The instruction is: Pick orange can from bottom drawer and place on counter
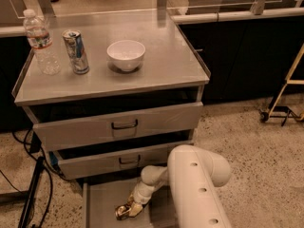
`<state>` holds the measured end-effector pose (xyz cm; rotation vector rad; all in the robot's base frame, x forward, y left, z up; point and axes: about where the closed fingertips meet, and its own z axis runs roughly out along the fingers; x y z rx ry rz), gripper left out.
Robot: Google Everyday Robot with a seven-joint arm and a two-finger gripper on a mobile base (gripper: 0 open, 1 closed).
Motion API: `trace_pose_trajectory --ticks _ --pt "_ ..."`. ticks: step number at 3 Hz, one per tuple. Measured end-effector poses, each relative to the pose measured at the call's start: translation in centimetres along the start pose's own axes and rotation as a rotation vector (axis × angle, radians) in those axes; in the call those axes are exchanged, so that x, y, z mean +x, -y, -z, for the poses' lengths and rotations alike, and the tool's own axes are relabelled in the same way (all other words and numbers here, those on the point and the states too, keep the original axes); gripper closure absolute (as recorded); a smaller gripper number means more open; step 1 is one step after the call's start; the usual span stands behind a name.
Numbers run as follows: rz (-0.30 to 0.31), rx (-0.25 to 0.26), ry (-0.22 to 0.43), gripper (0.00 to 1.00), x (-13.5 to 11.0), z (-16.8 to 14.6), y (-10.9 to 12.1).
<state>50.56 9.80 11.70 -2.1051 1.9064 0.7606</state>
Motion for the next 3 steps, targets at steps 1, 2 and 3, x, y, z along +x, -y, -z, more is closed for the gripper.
trace_pose_trajectory --ticks 1,2,3 --pt "0.0 0.0 0.0 0.93 0.0 0.0 0.0" --pt "-0.021 0.025 -0.003 1.0 -0.2 1.1 -1.1" --pt "-0.07 0.128 -0.042 1.0 -1.2 6.2 -2.1"
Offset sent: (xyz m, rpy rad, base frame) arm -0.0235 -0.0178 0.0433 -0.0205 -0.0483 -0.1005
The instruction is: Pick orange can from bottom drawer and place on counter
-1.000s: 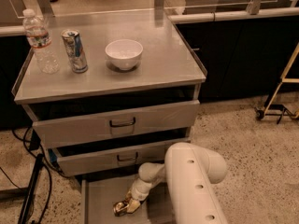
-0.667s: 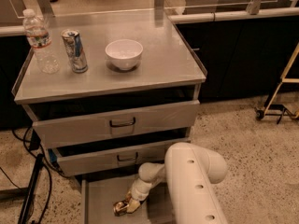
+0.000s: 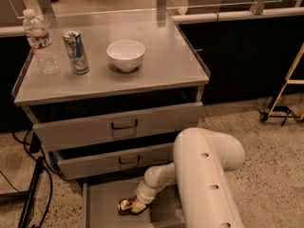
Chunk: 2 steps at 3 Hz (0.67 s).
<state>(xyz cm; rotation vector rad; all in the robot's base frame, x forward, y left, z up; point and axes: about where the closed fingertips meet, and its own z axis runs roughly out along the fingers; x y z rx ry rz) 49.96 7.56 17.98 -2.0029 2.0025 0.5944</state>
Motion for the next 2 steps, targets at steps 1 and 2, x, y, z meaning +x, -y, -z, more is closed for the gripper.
trace_pose_trajectory --ticks 1,2 --pt "-0.018 0.02 -0.033 1.0 -0.36 3.67 -3.32" --pt "-0.018 0.022 -0.032 1.0 -0.41 3.68 -3.22"
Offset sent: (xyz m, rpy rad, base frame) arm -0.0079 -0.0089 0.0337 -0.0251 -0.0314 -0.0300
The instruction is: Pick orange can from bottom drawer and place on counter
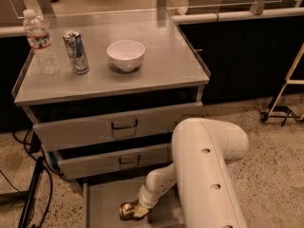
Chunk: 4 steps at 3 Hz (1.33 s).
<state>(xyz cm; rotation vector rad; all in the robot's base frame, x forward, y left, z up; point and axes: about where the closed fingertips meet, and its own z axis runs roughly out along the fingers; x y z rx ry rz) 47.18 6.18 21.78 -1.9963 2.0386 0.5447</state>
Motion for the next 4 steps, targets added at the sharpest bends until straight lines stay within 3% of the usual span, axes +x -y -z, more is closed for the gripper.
trace_pose_trajectory --ticks 1,2,3,4 --pt "-0.04 0.032 -0.03 1.0 0.6 2.4 -0.1" --pt "-0.099 0.103 -0.076 1.0 1.1 6.9 0.0" --pt "-0.161 0.158 -0.101 1.0 2.6 11.0 -1.6" --pt "-0.16 0.143 -0.111 1.0 3.2 11.1 -2.9"
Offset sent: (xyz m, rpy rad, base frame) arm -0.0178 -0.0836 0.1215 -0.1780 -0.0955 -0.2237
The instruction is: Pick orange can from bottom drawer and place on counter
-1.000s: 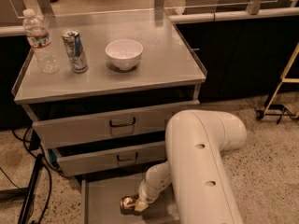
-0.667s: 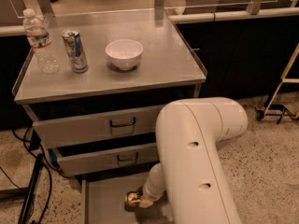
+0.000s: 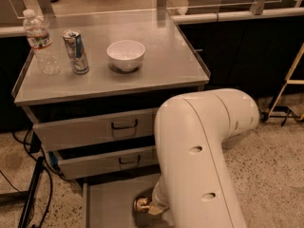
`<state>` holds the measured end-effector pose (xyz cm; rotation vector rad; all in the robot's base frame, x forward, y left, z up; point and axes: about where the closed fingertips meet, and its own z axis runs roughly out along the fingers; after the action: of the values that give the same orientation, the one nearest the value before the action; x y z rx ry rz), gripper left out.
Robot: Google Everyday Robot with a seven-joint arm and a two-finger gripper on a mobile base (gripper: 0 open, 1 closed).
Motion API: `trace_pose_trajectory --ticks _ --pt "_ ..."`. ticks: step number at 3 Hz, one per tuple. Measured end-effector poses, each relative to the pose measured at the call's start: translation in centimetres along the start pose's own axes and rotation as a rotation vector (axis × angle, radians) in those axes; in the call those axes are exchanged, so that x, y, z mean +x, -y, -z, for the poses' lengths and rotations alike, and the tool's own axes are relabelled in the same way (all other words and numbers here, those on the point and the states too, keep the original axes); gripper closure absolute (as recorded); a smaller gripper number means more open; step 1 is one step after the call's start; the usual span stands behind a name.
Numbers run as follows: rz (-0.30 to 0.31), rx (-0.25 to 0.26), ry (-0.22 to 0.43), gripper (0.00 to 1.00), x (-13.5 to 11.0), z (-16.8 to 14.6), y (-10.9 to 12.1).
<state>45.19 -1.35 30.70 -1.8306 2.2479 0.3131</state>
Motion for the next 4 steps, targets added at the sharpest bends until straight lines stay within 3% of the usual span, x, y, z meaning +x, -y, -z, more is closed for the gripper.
trace_pose_trajectory --ticks 1,2,4 --pt "-0.035 0.032 0.029 1.0 0.2 1.4 1.4" --pt "-0.105 0.099 0.032 1.0 2.1 4.6 3.0" --pt "-0.181 0.239 0.014 1.0 6.4 11.6 3.6"
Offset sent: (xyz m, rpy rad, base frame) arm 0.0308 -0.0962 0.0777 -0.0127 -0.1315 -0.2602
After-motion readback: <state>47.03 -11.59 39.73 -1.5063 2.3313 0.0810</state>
